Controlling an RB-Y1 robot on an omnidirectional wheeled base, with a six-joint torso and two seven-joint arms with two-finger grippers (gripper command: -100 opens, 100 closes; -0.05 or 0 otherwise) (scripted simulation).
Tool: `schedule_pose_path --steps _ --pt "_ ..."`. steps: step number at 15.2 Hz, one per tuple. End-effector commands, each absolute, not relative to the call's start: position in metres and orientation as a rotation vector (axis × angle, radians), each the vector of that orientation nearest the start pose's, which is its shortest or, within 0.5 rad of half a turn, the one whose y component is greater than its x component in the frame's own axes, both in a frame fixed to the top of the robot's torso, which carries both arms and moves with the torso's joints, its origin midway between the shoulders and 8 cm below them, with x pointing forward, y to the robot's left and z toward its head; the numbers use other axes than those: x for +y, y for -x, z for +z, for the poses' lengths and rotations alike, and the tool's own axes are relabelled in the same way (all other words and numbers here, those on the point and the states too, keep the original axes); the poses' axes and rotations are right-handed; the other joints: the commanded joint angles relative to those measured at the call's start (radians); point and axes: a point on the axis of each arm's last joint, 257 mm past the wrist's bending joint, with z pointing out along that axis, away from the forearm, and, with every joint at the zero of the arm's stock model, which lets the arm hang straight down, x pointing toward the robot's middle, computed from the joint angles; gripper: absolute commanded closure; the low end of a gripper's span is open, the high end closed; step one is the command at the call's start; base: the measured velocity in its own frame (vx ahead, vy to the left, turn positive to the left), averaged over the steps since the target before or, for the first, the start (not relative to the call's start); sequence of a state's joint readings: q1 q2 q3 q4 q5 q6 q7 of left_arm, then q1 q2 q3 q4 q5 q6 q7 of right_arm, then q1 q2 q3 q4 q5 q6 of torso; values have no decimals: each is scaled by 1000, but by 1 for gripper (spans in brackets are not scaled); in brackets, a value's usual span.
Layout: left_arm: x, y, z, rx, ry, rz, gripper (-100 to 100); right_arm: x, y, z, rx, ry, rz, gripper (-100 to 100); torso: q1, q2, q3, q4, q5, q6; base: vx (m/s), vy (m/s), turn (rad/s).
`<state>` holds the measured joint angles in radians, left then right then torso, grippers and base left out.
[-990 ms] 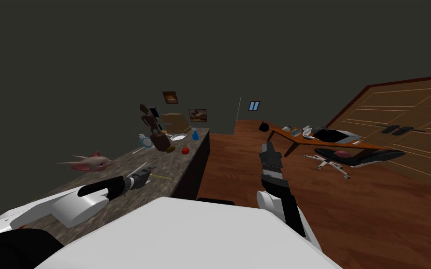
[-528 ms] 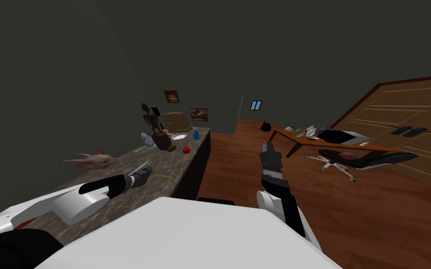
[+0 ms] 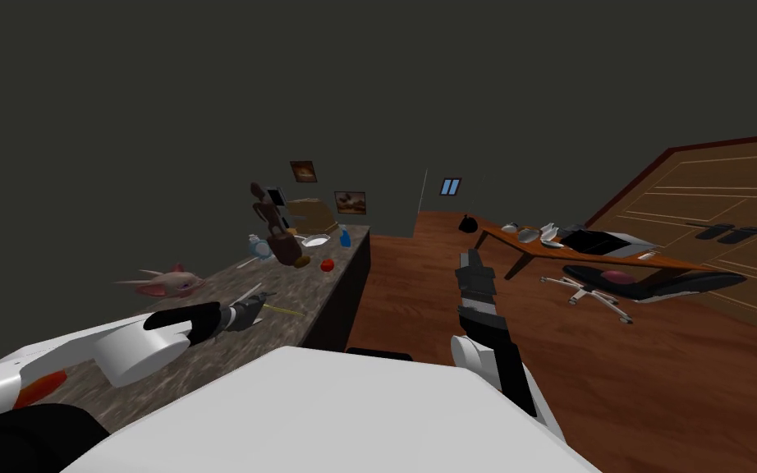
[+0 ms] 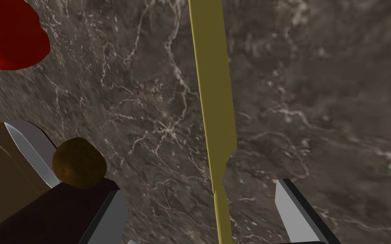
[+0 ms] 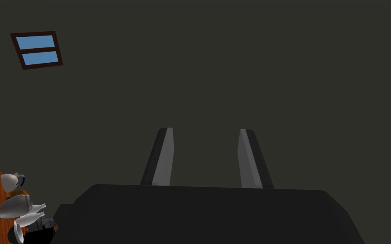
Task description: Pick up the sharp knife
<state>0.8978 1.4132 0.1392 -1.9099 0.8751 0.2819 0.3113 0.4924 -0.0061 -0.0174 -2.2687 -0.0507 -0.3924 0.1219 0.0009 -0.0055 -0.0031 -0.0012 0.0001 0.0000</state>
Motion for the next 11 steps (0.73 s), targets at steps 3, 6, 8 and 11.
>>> schedule_pose_path --steps 3,6,8,11 --pt "533 -268 -296 1929 1740 -418 -100 -293 -362 1 697 -723 1183 0 0 0 0 0 0 0 44 -1 8" --pt "530 -261 -297 1968 1778 -366 -100 -293 -362 1 697 -723 1183 0 0 0 0 0 0 0 53 0 10" --pt "528 -255 -298 1996 1804 -327 -100 -293 -362 1 697 -723 1183 0 0 -1 -1 0 0 0 53 -1 10" --pt "524 -246 -299 2038 1843 -263 -100 -293 -362 1 697 -723 1183 0 0 -1 -1 0 0 0 57 -1 10"
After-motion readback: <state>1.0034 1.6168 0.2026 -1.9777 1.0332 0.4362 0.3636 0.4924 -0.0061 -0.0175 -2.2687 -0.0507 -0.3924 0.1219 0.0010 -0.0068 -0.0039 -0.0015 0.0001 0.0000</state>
